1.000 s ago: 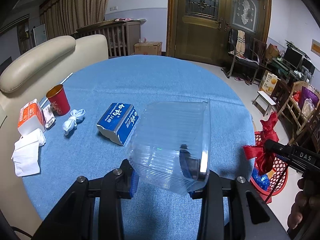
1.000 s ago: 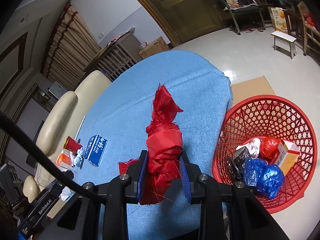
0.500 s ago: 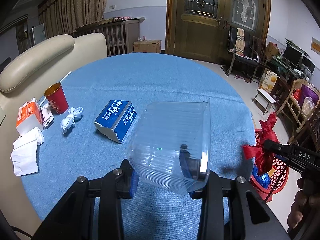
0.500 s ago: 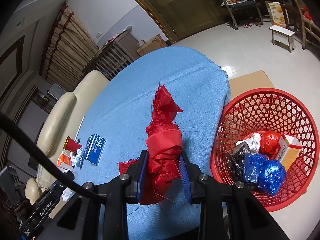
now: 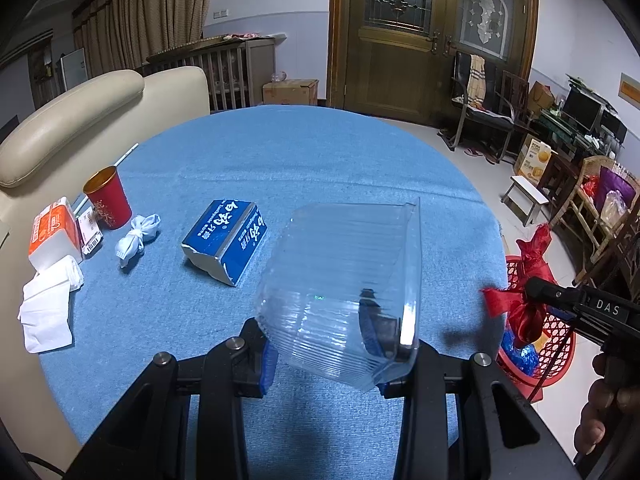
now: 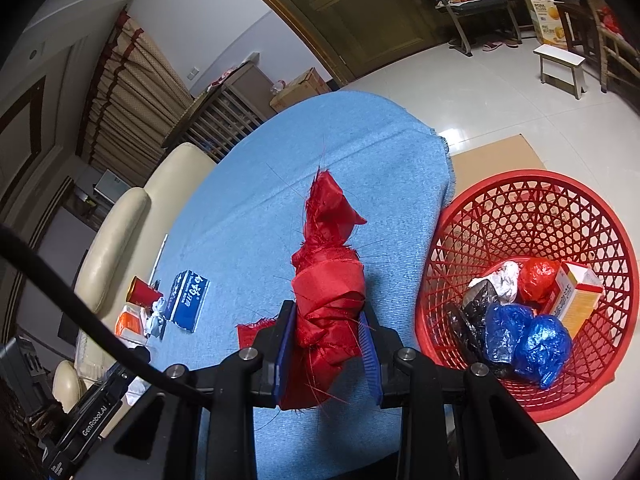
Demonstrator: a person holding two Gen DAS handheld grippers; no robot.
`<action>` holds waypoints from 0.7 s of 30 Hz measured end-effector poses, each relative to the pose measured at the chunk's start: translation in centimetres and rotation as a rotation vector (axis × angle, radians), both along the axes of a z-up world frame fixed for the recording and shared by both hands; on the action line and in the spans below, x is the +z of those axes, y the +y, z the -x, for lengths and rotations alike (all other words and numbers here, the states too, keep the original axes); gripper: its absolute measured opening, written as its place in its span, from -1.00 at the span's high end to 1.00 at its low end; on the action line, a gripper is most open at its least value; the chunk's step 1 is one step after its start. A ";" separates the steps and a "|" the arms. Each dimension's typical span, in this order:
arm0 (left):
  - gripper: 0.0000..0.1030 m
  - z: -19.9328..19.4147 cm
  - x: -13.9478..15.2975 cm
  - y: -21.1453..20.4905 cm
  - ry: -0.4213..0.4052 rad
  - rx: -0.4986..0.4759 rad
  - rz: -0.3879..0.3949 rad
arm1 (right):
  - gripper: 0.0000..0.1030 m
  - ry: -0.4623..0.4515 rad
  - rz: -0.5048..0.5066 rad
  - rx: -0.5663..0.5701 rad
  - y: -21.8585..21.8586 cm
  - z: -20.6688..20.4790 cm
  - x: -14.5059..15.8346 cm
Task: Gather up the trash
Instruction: 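Carry the clear tray and red ribbon over the red wastebasket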
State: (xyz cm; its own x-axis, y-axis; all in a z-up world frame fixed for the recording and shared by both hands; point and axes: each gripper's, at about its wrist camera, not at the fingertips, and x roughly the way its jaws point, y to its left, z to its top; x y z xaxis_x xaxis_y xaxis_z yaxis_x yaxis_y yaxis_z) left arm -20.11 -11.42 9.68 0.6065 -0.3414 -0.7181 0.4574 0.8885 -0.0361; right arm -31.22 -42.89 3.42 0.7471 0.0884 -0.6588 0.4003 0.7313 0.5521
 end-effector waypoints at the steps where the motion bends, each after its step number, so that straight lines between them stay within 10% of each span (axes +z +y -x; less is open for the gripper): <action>1: 0.24 0.0 0.0 0.0 0.000 0.000 0.002 | 0.36 0.001 0.000 -0.002 -0.1 0.1 0.0; 21: 0.24 2.0 1.7 -9.3 -0.028 -0.229 0.040 | 0.36 0.052 0.023 -0.265 -9.6 7.3 -0.3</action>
State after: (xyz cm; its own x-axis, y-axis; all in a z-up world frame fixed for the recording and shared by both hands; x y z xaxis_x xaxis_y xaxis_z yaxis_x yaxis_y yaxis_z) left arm -22.15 -20.75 11.41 0.5295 -0.4998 -0.6854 0.6479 0.7598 -0.0536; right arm -38.55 -52.52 3.08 0.7076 -0.1212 -0.6961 0.6066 0.6094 0.5105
